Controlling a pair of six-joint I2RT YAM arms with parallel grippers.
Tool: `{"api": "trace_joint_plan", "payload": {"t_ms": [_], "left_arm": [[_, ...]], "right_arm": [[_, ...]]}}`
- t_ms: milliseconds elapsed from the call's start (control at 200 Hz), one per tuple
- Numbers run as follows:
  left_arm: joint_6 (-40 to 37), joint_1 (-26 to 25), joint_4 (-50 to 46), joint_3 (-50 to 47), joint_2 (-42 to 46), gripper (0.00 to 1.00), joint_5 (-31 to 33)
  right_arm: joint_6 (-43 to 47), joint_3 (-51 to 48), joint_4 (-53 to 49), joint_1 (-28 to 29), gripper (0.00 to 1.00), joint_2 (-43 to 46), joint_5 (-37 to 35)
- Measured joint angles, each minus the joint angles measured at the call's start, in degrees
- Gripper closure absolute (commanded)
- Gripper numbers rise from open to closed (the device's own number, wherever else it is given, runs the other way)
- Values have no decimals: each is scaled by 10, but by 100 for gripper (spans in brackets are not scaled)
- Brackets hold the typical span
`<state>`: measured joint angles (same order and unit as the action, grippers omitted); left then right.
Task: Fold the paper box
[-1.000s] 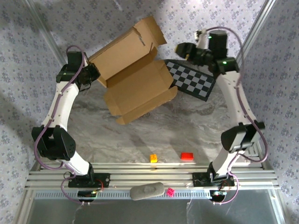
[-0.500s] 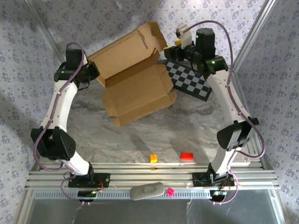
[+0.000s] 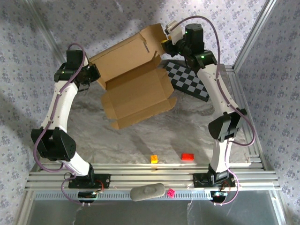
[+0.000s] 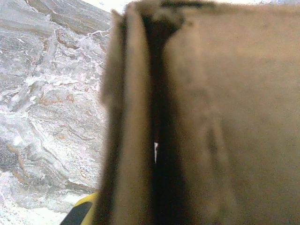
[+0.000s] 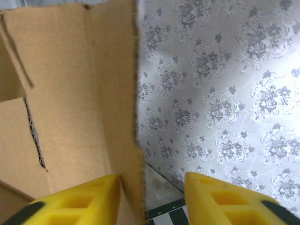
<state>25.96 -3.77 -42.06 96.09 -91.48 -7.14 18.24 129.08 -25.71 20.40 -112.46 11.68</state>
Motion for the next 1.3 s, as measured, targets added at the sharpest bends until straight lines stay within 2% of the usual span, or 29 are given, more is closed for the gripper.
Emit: {"api": "trace_joint_plan", "payload": {"t_ms": [90, 190, 260, 370, 455, 500, 615, 785, 925, 1079, 1299], "left_arm": [[0, 0, 0, 0, 0, 100, -2], [0, 0, -1, 3, 0, 100, -2], [0, 0, -2, 6, 0, 100, -4], [0, 0, -2, 10, 0, 100, -6], [0, -1, -2, 10, 0, 100, -12], [0, -4, -2, 11, 0, 100, -14], [5, -5, -2, 14, 0, 100, -14], [13, -5, -11, 14, 0, 100, -7], [21, -5, -21, 15, 0, 100, 5], [36, -5, -20, 18, -1, 100, 9], [41, -9, -19, 21, -3, 100, 12]], "right_arm": [[2, 2, 0, 9, 69, -2, -17], [-1, 2, 0, 18, 57, -2, -31], [-2, 3, 0, 22, 57, -3, -36], [-9, 8, 0, 23, 75, -8, -41], [-8, 13, -2, 25, 100, -12, -48], [-12, 13, -3, 30, 100, -13, -59], [-15, 8, 1, 53, 100, -13, -139], [-59, -91, 51, 109, 100, 28, -296], [-116, -133, 63, 150, 100, 57, -380], [-177, -136, 59, 171, 100, 78, -400], [-260, -124, 23, 165, 100, 83, -358]]}}
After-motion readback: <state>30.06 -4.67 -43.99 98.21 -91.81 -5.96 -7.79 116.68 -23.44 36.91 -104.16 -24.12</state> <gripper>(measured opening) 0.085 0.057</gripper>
